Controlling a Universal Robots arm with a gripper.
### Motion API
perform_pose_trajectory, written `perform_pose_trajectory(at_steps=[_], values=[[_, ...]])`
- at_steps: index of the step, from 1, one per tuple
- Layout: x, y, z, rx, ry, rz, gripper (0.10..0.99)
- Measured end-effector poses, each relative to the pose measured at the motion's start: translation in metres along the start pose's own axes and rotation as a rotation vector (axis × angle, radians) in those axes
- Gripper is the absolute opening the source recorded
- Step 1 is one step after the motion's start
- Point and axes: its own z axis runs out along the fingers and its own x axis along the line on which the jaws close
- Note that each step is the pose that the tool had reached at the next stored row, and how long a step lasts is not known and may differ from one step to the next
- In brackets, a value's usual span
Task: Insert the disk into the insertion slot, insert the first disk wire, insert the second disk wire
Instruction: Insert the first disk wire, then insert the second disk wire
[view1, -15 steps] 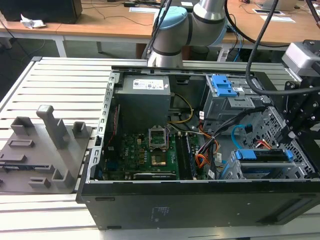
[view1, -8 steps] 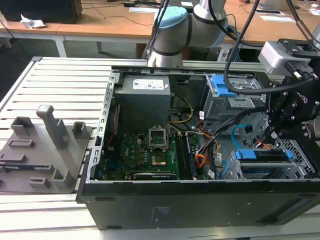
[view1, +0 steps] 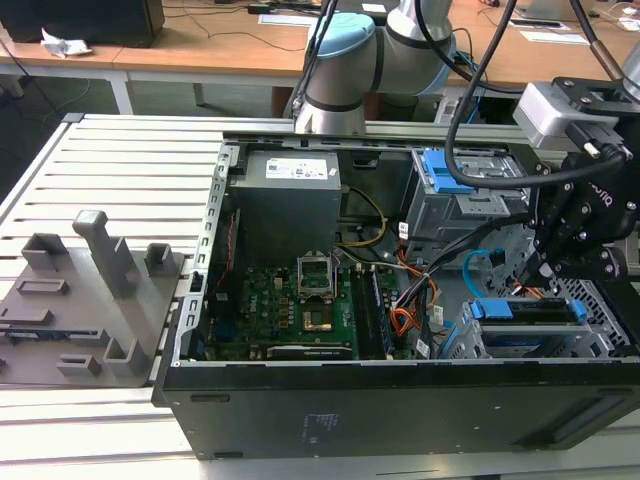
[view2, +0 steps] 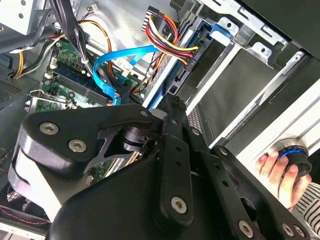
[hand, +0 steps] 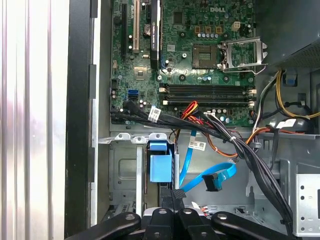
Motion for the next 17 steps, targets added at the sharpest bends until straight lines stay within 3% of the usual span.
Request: perform_pose_trajectory(at_steps=[11,14,15,16,17], values=[[0.0000,0.0002,0.0000,0.000,0.0000,0.000,0.106],[0.0000,0.0002,0.0000,0.000,0.0001,0.000,0.235],[0.0000,0.0002,0.0000,0.000,0.0000,0.000,0.235],[0.0000,0.0002,0.0000,0.000,0.0000,0.000,0.302],[-0.0003,0.0002,0.0001,0.000,-0.0001,0.000,0.302]])
